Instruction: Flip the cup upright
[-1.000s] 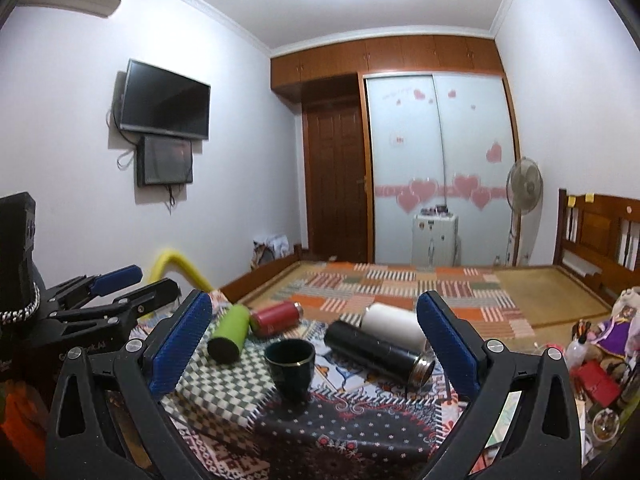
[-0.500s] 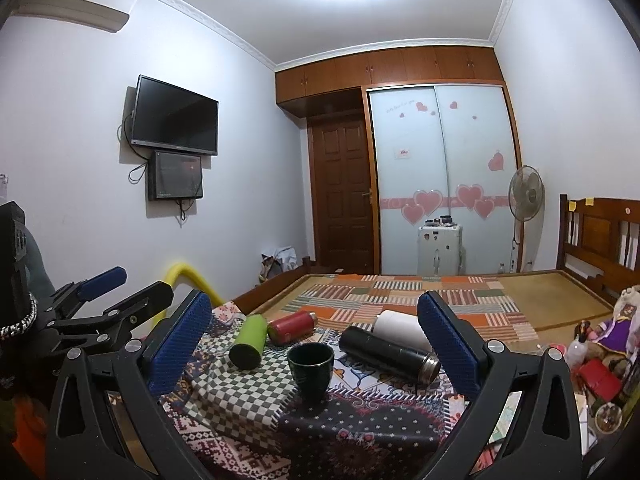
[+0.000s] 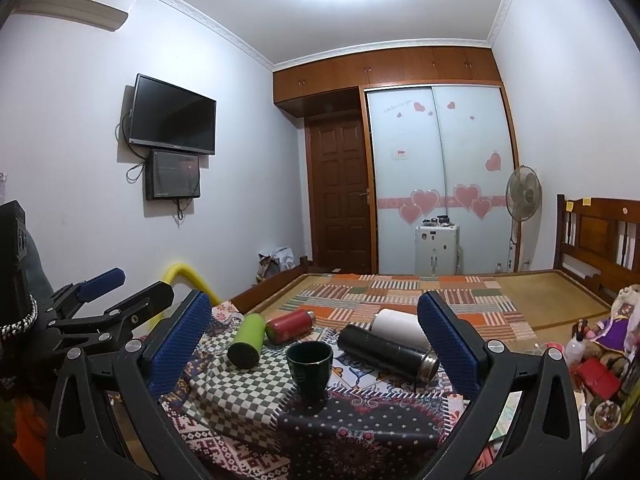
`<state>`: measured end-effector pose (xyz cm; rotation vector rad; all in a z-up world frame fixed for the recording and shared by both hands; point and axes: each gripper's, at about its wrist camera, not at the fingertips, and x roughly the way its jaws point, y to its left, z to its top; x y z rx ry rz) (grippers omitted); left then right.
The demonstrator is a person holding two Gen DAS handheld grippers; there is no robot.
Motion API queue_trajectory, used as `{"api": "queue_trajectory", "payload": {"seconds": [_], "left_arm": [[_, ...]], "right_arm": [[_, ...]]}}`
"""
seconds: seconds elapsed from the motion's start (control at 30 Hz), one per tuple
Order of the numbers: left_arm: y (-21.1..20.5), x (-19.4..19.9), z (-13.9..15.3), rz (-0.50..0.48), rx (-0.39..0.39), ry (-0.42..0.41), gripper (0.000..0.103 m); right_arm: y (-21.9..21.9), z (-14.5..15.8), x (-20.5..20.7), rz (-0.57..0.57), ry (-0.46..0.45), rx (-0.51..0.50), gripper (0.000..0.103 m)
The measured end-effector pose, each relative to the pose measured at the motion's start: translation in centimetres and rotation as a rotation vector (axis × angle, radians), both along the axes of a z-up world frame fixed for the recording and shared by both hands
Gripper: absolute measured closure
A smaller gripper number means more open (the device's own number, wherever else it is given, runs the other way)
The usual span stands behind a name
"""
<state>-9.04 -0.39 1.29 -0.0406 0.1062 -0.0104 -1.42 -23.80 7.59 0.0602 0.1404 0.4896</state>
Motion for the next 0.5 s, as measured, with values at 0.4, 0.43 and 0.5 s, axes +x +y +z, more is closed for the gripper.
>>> {"api": "queue_trajectory", "payload": {"seconds": [0.4, 0.43, 0.5], "left_arm": [[-0.1, 0.9, -0.1, -0.002, -0.001, 0.014, 0.0], [-0.1, 1.0, -0.1, -0.002, 0.001, 0.016, 0.0], [-0.2, 1.1, -0.1, -0.003, 0.005, 0.018, 0.0]], "right_arm": [[-0.1, 0.0, -0.1, -0.021, 0.001, -0.003, 0.0], [-0.2, 0.0, -0.1, -0.023, 0.002, -0.003, 0.0], [-0.2, 0.0, 0.1, -0.024, 0.004, -0.003, 0.0]]}}
